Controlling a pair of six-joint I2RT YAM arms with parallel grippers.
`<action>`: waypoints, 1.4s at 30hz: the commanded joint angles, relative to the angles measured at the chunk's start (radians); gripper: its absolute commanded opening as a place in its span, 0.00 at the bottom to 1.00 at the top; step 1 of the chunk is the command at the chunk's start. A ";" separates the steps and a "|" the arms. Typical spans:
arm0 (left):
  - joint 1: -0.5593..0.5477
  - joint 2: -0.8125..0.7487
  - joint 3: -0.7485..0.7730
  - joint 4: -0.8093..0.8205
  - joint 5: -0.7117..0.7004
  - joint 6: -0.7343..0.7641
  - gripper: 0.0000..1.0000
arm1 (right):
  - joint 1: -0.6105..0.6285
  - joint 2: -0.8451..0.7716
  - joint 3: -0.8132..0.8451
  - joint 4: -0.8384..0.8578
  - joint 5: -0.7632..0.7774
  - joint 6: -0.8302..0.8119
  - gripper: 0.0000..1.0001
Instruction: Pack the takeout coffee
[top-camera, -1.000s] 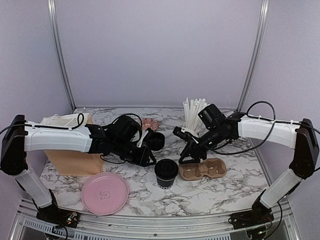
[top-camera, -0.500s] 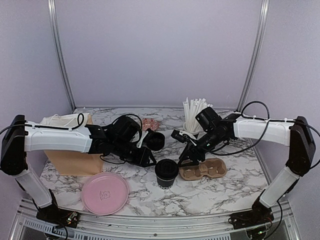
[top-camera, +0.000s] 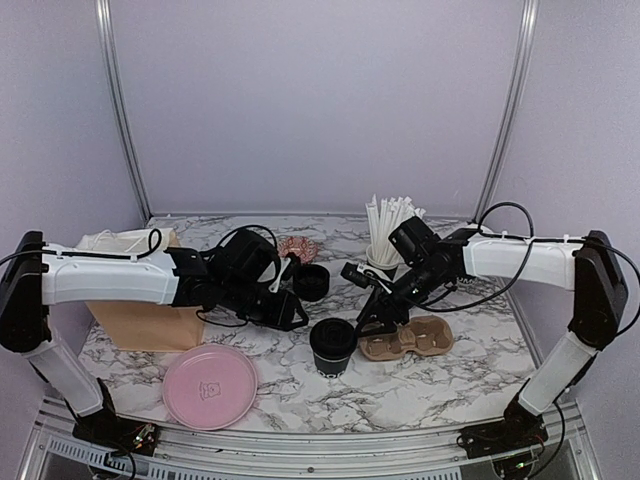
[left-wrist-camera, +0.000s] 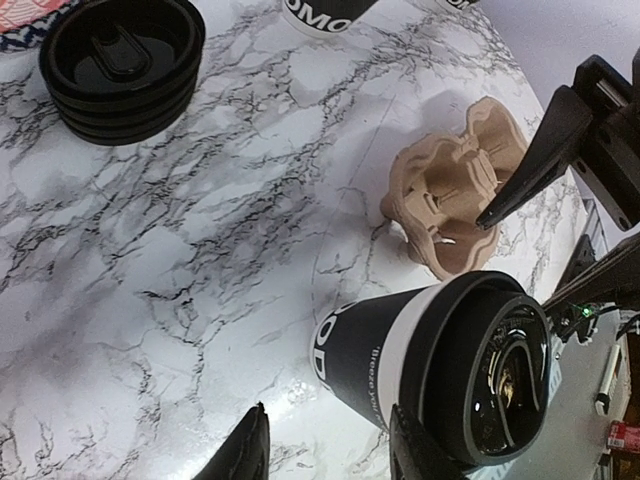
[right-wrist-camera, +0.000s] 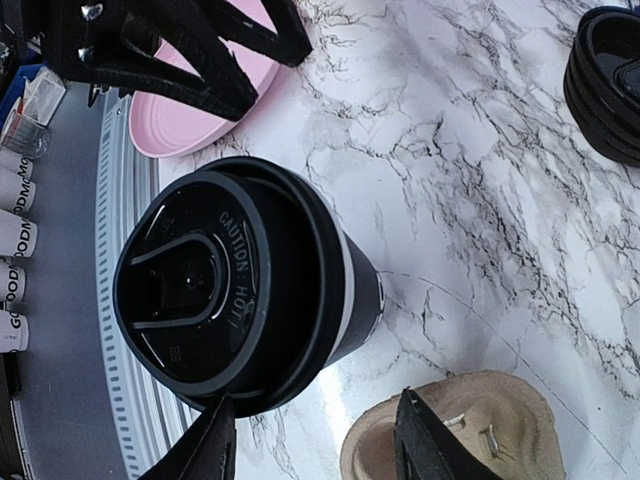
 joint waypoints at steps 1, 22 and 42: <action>-0.004 -0.067 -0.002 -0.043 -0.057 -0.022 0.41 | -0.007 0.010 0.033 -0.008 -0.022 -0.006 0.52; -0.027 0.040 -0.006 0.024 0.090 -0.011 0.38 | -0.006 0.010 0.028 -0.009 -0.012 -0.010 0.54; -0.028 0.089 -0.036 0.026 0.087 -0.014 0.37 | -0.002 0.134 0.031 -0.041 0.123 0.005 0.54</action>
